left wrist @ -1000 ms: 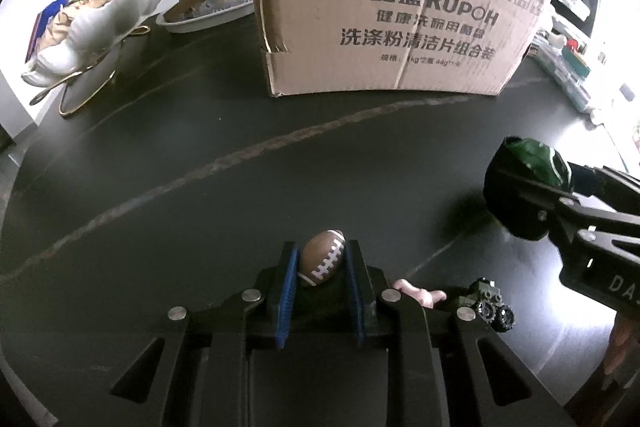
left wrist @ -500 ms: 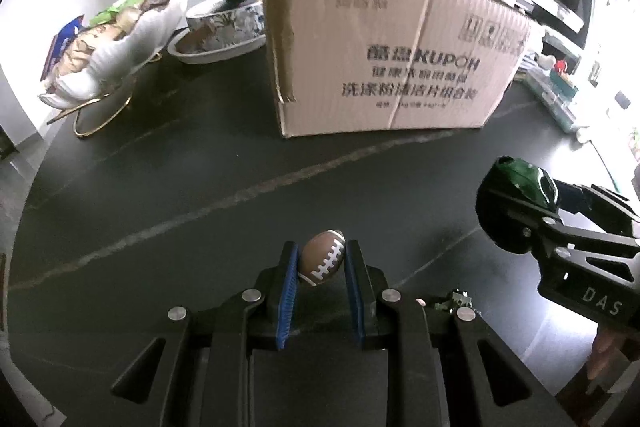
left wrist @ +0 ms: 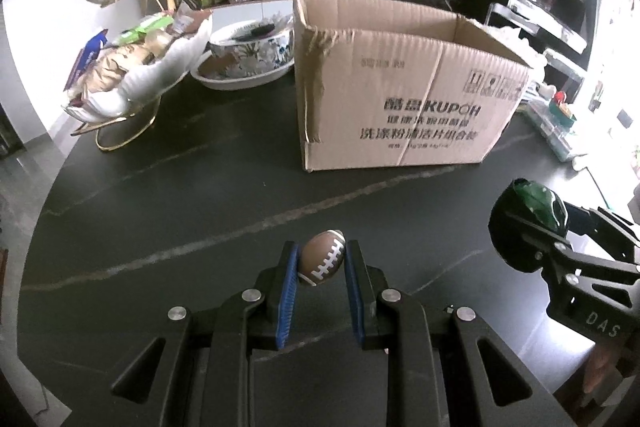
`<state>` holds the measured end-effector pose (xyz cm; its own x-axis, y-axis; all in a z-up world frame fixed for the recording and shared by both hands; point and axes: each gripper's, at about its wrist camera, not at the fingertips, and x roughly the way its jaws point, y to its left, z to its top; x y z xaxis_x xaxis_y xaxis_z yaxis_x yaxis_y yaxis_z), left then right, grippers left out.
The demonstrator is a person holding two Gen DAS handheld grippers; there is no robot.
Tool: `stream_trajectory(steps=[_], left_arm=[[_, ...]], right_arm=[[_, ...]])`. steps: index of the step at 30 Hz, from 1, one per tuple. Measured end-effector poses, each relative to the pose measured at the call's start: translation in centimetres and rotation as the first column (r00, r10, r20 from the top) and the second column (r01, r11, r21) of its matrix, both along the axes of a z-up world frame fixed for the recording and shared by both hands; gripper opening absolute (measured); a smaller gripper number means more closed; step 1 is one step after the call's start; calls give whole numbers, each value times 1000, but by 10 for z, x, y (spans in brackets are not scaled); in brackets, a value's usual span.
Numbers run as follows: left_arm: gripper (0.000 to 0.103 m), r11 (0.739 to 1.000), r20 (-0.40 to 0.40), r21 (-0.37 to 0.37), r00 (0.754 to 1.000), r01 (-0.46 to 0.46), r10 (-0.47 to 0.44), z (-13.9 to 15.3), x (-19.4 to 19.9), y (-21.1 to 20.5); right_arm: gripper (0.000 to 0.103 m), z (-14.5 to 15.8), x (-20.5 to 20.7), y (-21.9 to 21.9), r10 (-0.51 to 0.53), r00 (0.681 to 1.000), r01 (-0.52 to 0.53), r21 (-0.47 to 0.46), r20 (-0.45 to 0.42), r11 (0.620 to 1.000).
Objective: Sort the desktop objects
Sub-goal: 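Lift the football with the left tool while the right tool carries the ball toward the box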
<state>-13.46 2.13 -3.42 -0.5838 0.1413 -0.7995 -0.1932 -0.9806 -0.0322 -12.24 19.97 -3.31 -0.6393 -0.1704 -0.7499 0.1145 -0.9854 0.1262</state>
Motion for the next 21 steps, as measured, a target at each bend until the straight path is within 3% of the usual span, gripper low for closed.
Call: stream_trajectory(steps=[21], left_arm=[[21,1000,-80,29,997,-8,10,34,9,-3]], right_arm=[[60,35,24,-4,-15,997,17,24,-81,1000]])
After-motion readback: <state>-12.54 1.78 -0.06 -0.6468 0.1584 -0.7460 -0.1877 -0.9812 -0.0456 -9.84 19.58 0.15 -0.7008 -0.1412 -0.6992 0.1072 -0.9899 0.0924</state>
